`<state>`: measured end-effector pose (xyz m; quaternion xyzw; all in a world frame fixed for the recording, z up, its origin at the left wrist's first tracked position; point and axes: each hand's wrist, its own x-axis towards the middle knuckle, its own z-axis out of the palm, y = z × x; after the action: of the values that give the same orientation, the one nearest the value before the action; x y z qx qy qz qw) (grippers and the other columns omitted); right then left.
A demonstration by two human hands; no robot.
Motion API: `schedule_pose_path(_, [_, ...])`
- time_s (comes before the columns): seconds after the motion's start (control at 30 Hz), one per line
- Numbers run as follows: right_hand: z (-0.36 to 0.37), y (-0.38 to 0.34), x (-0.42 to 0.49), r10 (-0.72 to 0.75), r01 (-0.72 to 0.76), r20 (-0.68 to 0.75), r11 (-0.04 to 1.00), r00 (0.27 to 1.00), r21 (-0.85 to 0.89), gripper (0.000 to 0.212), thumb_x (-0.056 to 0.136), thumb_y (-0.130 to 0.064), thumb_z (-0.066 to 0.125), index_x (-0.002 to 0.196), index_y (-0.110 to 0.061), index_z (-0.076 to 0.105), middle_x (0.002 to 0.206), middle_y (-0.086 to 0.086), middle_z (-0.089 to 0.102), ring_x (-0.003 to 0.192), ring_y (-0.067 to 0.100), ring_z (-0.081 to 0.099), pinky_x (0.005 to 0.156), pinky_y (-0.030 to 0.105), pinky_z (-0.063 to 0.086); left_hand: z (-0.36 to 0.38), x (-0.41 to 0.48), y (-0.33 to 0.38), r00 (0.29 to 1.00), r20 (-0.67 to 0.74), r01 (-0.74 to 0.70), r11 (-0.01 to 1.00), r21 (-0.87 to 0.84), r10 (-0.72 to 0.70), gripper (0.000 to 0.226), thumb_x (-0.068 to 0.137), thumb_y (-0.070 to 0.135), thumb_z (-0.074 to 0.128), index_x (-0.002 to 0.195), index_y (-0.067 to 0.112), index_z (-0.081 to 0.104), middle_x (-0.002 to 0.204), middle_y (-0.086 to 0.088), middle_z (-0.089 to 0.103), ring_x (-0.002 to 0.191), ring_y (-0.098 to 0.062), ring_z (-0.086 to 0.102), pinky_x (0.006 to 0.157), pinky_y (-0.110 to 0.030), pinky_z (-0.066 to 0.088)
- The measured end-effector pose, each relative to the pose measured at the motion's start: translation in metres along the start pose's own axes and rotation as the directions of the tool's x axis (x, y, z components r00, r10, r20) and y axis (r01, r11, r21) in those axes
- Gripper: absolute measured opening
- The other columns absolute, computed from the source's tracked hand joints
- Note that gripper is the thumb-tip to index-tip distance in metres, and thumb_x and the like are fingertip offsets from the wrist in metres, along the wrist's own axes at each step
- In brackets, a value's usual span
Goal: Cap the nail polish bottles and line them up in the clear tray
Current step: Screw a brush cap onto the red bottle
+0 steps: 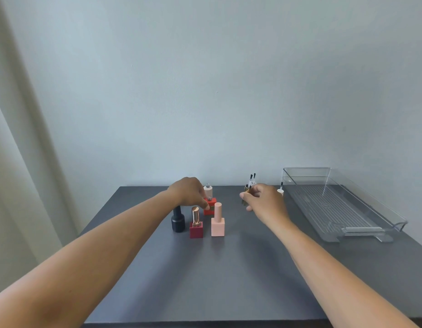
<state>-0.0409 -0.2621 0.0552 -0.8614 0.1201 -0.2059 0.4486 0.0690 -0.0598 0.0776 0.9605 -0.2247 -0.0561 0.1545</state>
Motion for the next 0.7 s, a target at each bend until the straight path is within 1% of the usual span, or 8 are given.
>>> schedule_pose_path(0.07, [-0.001,-0.002,0.0,-0.005,0.005,-0.001,1.0,1.0,0.014,0.013,0.082,-0.034,0.068,0.074,-0.025,0.064,0.074,-0.015,0.07,0.062,0.005,0.071,0.063,0.028,0.051,-0.001,-0.003,0.0,1.0,-0.02,-0.002,1.0,-0.011,0.002,0.02,0.07,0.042,0.081,0.067,0.032,0.064,0.07,0.016,0.062,0.075,-0.009,0.058,0.06,-0.026,0.042])
schedule_pose_path(0.13, [-0.002,-0.005,-0.001,-0.017,0.017,-0.001,0.999,1.0,0.051,0.012,0.085,-0.034,0.066,0.078,-0.025,0.065,0.076,-0.011,0.072,0.063,0.004,0.071,0.062,0.03,0.053,-0.004,-0.006,0.0,0.999,-0.049,-0.003,0.998,-0.058,0.0,0.019,0.069,0.042,0.08,0.067,0.031,0.065,0.073,0.015,0.064,0.075,-0.01,0.058,0.063,-0.027,0.046])
schedule_pose_path(0.23, [-0.005,-0.015,-0.001,-0.065,0.063,0.013,0.993,0.998,0.104,0.012,0.093,-0.028,0.057,0.09,-0.02,0.065,0.078,-0.005,0.07,0.067,0.007,0.072,0.066,0.038,0.058,-0.016,-0.012,0.001,0.993,-0.114,-0.025,0.982,-0.186,0.004,0.019,0.07,0.038,0.078,0.079,0.025,0.068,0.086,0.008,0.069,0.081,-0.012,0.06,0.071,-0.031,0.049])
schedule_pose_path(0.37, [-0.014,-0.033,0.001,-0.167,0.164,0.037,0.983,0.985,0.08,0.022,0.098,-0.019,0.048,0.104,-0.003,0.064,0.083,0.006,0.059,0.07,0.018,0.064,0.074,0.04,0.052,-0.036,-0.028,0.007,0.969,-0.247,-0.102,0.92,-0.379,0.005,0.019,0.07,0.03,0.075,0.085,0.024,0.063,0.091,0.005,0.07,0.085,-0.014,0.063,0.07,-0.029,0.049])
schedule_pose_path(0.43, [-0.02,-0.045,-0.001,-0.217,0.215,0.01,0.974,0.976,0.077,0.021,0.097,-0.016,0.053,0.109,-0.008,0.067,0.092,0.006,0.061,0.08,0.024,0.061,0.08,0.039,0.049,-0.043,-0.04,0.012,0.958,-0.286,-0.144,0.868,-0.475,0.003,0.02,0.07,0.027,0.074,0.086,0.024,0.063,0.09,0.004,0.073,0.085,-0.014,0.066,0.069,-0.032,0.056])
schedule_pose_path(0.5, [-0.027,-0.058,-0.004,-0.239,0.241,-0.029,0.962,0.971,0.127,0.02,0.093,-0.016,0.061,0.111,-0.019,0.069,0.095,-0.002,0.064,0.087,0.022,0.061,0.083,0.035,0.048,-0.048,-0.052,0.016,0.952,-0.305,-0.184,0.809,-0.559,0.006,0.019,0.073,0.023,0.075,0.088,0.023,0.063,0.084,0.007,0.077,0.081,-0.011,0.071,0.06,-0.03,0.059])
schedule_pose_path(0.57, [-0.032,-0.068,-0.008,-0.27,0.276,-0.06,0.949,0.961,0.151,0.018,0.09,-0.014,0.065,0.106,-0.021,0.07,0.094,-0.006,0.067,0.089,0.017,0.062,0.082,0.03,0.049,-0.051,-0.064,0.019,0.945,-0.326,-0.224,0.764,-0.606,0.018,0.019,0.074,0.024,0.074,0.089,0.025,0.063,0.081,0.01,0.078,0.08,-0.009,0.074,0.052,-0.026,0.056])
schedule_pose_path(0.7, [-0.036,-0.079,-0.015,-0.36,0.365,-0.073,0.928,0.93,0.076,0.015,0.089,-0.011,0.066,0.1,-0.017,0.073,0.097,-0.003,0.071,0.089,0.012,0.061,0.071,0.01,0.041,-0.055,-0.084,0.023,0.936,-0.349,-0.256,0.746,-0.615,0.034,0.026,0.071,0.037,0.075,0.092,0.029,0.064,0.082,0.011,0.079,0.08,-0.007,0.073,0.054,-0.028,0.056])
